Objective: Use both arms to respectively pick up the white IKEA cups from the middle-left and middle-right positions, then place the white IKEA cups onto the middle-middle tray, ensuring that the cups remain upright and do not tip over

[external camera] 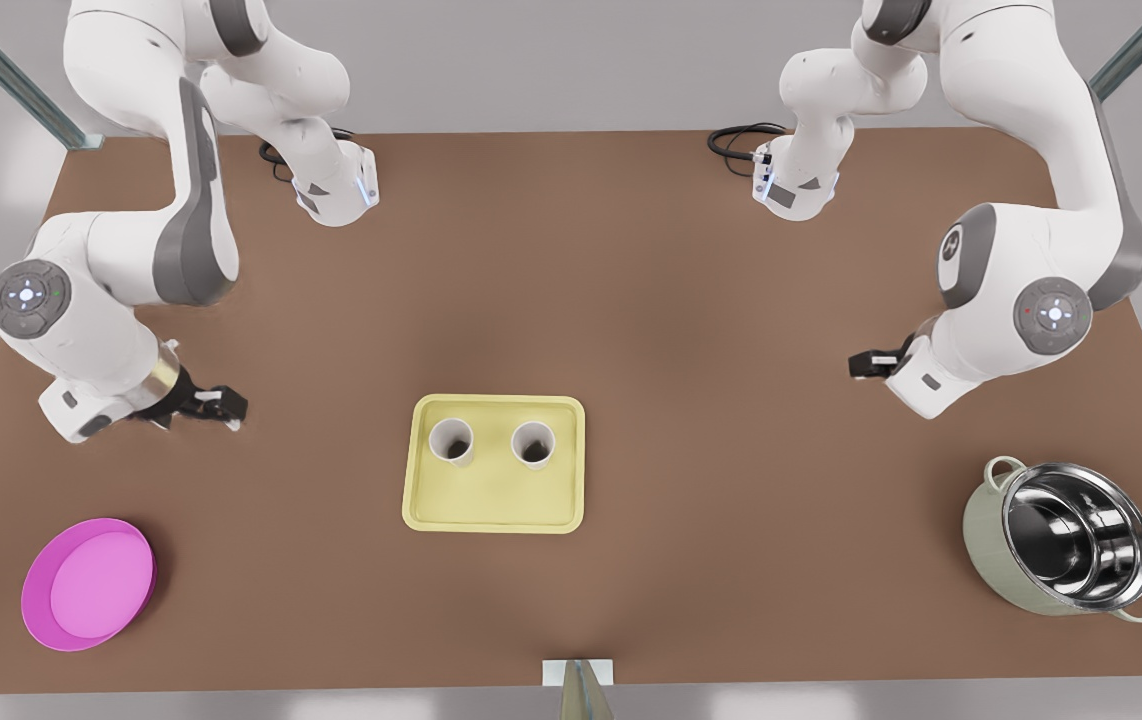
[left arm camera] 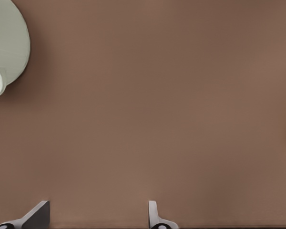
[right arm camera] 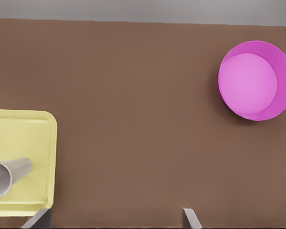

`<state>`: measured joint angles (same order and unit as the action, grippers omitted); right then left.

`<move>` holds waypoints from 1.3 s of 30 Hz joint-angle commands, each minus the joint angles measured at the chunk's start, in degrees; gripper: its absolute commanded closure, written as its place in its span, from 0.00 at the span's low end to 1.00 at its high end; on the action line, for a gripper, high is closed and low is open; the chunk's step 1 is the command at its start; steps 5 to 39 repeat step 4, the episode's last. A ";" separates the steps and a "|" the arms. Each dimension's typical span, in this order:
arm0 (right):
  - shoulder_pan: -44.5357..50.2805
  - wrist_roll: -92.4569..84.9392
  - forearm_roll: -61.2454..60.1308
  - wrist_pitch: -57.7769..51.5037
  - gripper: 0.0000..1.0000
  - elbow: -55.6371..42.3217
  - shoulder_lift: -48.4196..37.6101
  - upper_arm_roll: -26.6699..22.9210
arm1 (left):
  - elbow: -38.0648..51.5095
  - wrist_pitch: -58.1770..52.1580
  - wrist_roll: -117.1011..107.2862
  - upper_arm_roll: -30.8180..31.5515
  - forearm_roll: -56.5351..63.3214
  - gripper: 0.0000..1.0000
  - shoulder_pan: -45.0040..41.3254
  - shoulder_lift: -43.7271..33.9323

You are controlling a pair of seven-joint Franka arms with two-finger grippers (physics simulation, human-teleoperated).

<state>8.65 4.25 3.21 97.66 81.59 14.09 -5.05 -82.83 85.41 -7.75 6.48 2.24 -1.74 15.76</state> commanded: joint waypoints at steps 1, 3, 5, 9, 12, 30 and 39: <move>0.05 -6.36 2.06 -10.82 0.00 -0.29 -1.87 -0.05 | 0.04 -2.45 5.99 0.03 -0.83 0.00 -0.02 -0.02; -0.22 -6.54 2.59 -11.88 0.00 -0.73 -3.01 0.13 | 0.04 -2.45 6.08 0.03 -0.74 0.00 0.07 -0.02; -0.30 -6.54 2.59 -11.97 0.00 -0.81 -3.19 0.21 | 0.04 -2.45 5.99 0.03 -0.83 0.00 -0.02 -0.02; -0.30 -6.54 2.59 -11.97 0.00 -0.81 -3.19 0.21 | 0.04 -2.45 5.99 0.03 -0.83 0.00 -0.02 -0.02; -0.30 -6.54 2.59 -11.97 0.00 -0.81 -3.19 0.21 | 0.04 -2.45 5.99 0.03 -0.83 0.00 -0.02 -0.02; -0.30 -6.54 2.59 -11.97 0.00 -0.81 -3.19 0.21 | 0.04 -2.45 5.99 0.03 -0.83 0.00 -0.02 -0.02; -0.30 -6.54 2.59 -11.97 0.00 -0.81 -3.19 0.21 | 0.04 -2.45 5.99 0.03 -0.83 0.00 -0.02 -0.02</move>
